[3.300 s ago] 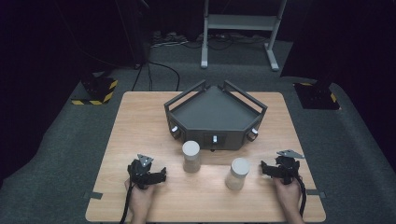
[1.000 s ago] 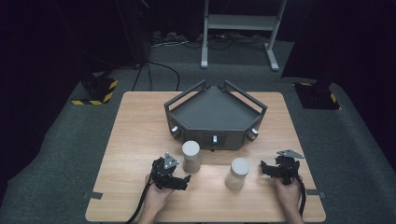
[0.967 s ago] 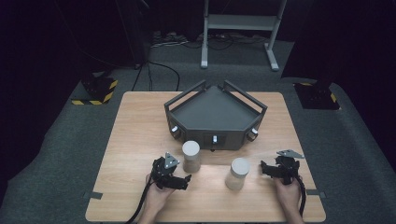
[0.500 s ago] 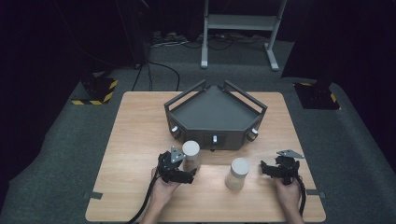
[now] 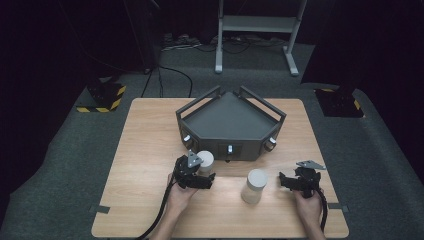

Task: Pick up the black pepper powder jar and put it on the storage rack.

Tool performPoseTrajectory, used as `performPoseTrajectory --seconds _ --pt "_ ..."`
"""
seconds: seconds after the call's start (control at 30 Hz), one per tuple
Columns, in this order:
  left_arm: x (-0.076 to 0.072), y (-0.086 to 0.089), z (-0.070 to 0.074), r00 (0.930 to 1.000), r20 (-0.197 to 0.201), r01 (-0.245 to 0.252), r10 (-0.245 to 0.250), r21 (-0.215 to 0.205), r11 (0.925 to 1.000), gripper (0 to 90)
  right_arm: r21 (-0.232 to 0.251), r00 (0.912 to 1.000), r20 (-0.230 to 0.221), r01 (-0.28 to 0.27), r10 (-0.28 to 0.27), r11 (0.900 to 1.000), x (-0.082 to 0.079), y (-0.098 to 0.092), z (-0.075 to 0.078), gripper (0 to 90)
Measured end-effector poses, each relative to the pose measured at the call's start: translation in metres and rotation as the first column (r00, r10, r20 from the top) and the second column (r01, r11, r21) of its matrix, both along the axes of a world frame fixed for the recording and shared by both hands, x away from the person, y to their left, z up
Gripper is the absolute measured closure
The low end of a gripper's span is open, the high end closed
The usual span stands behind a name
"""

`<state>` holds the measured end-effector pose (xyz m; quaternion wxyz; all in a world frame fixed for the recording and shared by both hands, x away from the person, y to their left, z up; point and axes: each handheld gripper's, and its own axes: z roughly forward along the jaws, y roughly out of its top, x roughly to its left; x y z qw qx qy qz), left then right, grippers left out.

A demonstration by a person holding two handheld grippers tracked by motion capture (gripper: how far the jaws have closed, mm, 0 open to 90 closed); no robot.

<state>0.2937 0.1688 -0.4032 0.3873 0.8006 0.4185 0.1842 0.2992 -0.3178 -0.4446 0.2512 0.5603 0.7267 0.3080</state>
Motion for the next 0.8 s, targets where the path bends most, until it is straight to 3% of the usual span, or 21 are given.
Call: performPoseTrajectory --seconds 0.2,0.8 --pt "0.0065 -0.0011 -0.0006 1.0000 -0.001 -0.001 0.001 -0.034 0.9994 11.6 0.000 1.0000 0.000 0.000 0.000 1.000 0.0000 0.0000 0.0000 5.9" --pt "0.0054 -0.0058 -0.0064 0.9995 0.019 -0.025 0.026 -0.046 0.9986 25.3 0.000 1.0000 0.000 0.000 0.000 1.000 0.0000 0.0000 0.0000 5.9"
